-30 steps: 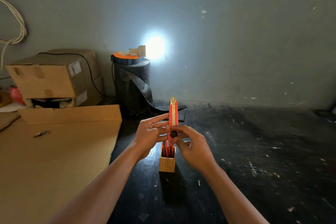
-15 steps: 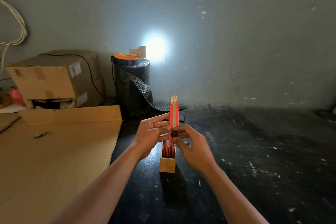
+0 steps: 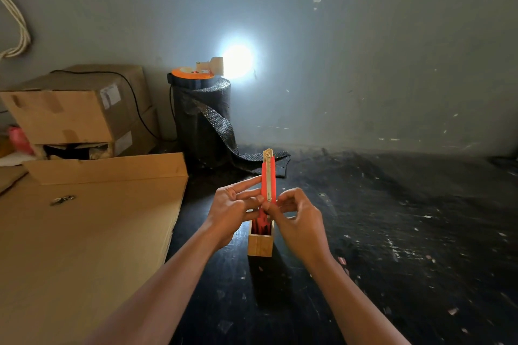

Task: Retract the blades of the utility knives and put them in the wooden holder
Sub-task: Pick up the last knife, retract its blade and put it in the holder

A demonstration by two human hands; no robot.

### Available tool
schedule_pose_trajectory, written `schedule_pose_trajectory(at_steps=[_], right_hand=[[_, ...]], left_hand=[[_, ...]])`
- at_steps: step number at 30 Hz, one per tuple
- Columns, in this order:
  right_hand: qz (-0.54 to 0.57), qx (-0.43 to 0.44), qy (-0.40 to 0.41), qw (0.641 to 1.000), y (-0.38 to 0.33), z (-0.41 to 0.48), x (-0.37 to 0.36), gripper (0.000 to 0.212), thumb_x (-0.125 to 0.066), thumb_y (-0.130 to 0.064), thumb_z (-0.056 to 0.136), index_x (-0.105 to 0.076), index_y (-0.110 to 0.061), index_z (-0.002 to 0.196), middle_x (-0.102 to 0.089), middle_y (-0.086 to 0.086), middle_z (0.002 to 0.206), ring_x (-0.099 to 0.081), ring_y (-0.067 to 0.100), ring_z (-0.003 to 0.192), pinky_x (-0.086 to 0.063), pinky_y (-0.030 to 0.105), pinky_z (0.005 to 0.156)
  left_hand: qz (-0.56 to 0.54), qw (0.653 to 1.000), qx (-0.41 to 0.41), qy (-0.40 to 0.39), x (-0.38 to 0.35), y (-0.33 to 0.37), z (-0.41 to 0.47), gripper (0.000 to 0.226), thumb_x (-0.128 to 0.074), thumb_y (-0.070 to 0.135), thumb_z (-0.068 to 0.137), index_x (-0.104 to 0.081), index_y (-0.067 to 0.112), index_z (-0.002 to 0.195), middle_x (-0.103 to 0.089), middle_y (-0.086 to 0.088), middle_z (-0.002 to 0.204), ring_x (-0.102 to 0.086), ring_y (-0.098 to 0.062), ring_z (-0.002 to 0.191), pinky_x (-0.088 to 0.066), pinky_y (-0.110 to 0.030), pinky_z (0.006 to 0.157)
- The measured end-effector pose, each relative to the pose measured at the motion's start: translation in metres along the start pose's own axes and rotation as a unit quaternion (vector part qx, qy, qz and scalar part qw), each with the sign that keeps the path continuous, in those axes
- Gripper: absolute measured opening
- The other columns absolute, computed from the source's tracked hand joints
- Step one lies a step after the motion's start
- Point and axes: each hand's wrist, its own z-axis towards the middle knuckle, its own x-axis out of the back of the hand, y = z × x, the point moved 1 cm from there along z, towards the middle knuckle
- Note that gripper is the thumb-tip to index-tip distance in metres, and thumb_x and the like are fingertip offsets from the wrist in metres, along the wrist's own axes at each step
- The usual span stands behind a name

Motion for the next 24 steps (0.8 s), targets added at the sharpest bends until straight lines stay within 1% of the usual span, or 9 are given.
schedule_pose_trajectory(at_steps=[3, 6, 8, 10, 13, 16, 20, 22, 24], right_hand=[[0.026, -0.016, -0.002, 1.000, 0.001, 0.017, 0.001, 0.030, -0.069, -0.041, 0.093, -0.059, -0.026, 0.116, -0.065, -0.018, 0.097, -0.063, -0.005, 0.086, -0.048, 0.011, 0.068], [0.060, -0.013, -0.029, 0.998, 0.006, 0.039, -0.003, 0.037, -0.070, -0.036, 0.094, -0.062, -0.024, 0.128, -0.072, -0.015, 0.097, -0.072, -0.001, 0.086, -0.061, 0.018, 0.072], [0.074, -0.017, -0.054, 0.996, 0.015, 0.053, -0.009, 0.029, -0.070, -0.030, 0.095, -0.068, -0.021, 0.122, -0.076, -0.008, 0.100, -0.076, 0.007, 0.089, -0.065, 0.033, 0.079], [0.077, -0.024, -0.061, 0.995, 0.025, 0.063, -0.015, 0.018, -0.070, -0.024, 0.095, -0.071, -0.018, 0.112, -0.077, -0.001, 0.097, -0.077, 0.014, 0.088, -0.065, 0.043, 0.079], [0.071, -0.045, -0.054, 0.995, 0.048, 0.077, -0.028, 0.017, -0.071, -0.023, 0.092, -0.070, -0.013, 0.107, -0.076, 0.005, 0.095, -0.076, 0.020, 0.088, -0.064, 0.050, 0.080], [0.055, -0.061, -0.039, 0.996, 0.072, 0.090, -0.041, 0.015, -0.074, -0.020, 0.091, -0.070, -0.012, 0.103, -0.075, 0.008, 0.094, -0.075, 0.024, 0.090, -0.063, 0.052, 0.079], [0.035, -0.095, -0.044, 0.994, 0.102, 0.103, -0.059, 0.013, -0.071, -0.017, 0.094, -0.069, -0.010, 0.105, -0.072, 0.005, 0.095, -0.072, 0.022, 0.091, -0.064, 0.047, 0.079], [0.016, -0.105, -0.048, 0.993, 0.117, 0.108, -0.069, 0.011, -0.070, -0.019, 0.096, -0.069, -0.012, 0.105, -0.071, 0.001, 0.096, -0.070, 0.017, 0.091, -0.063, 0.039, 0.076], [-0.016, -0.115, -0.056, 0.992, 0.131, 0.110, -0.078, 0.012, -0.068, -0.022, 0.097, -0.069, -0.013, 0.105, -0.070, -0.001, 0.096, -0.067, 0.013, 0.089, -0.056, 0.025, 0.068]], left_hand=[[-0.005, 1.000, 0.011, -0.017, 0.006, -0.011, 0.006, 0.047, -0.064, -0.009, 0.094, -0.066, 0.013, 0.135, -0.080, -0.009, 0.112, -0.078, -0.024, 0.102, -0.066, -0.035, 0.078], [-0.005, 0.999, 0.026, -0.023, 0.010, -0.026, 0.015, 0.046, -0.061, -0.012, 0.094, -0.066, 0.012, 0.133, -0.079, -0.014, 0.114, -0.078, -0.029, 0.101, -0.066, -0.038, 0.079], [-0.015, 0.999, 0.034, -0.024, 0.011, -0.035, 0.021, 0.046, -0.060, -0.014, 0.094, -0.067, 0.012, 0.131, -0.079, -0.016, 0.112, -0.079, -0.030, 0.098, -0.066, -0.037, 0.075], [-0.015, 0.999, 0.034, -0.008, 0.012, -0.045, 0.028, 0.043, -0.061, -0.014, 0.092, -0.068, 0.008, 0.128, -0.079, -0.019, 0.110, -0.080, -0.028, 0.094, -0.066, -0.034, 0.071], [0.027, 0.995, 0.038, 0.083, 0.022, -0.067, 0.048, 0.035, -0.066, -0.008, 0.092, -0.070, 0.000, 0.126, -0.078, -0.019, 0.110, -0.079, -0.026, 0.095, -0.066, -0.031, 0.076], [0.114, 0.981, 0.048, 0.151, 0.037, -0.098, 0.066, 0.033, -0.074, 0.002, 0.090, -0.072, 0.005, 0.123, -0.076, -0.015, 0.117, -0.076, -0.023, 0.102, -0.064, -0.041, 0.087], [0.249, 0.959, 0.057, 0.123, 0.046, -0.135, 0.082, 0.051, -0.082, 0.014, 0.085, -0.066, 0.009, 0.133, -0.072, -0.009, 0.129, -0.071, -0.021, 0.114, -0.060, -0.043, 0.097], [0.286, 0.949, 0.069, 0.110, 0.048, -0.151, 0.087, 0.062, -0.086, 0.020, 0.082, -0.061, 0.010, 0.138, -0.068, -0.009, 0.135, -0.067, -0.021, 0.119, -0.057, -0.043, 0.101], [0.304, 0.944, 0.086, 0.096, 0.049, -0.164, 0.091, 0.070, -0.087, 0.025, 0.080, -0.058, 0.012, 0.142, -0.065, -0.009, 0.140, -0.064, -0.021, 0.124, -0.054, -0.044, 0.105]])
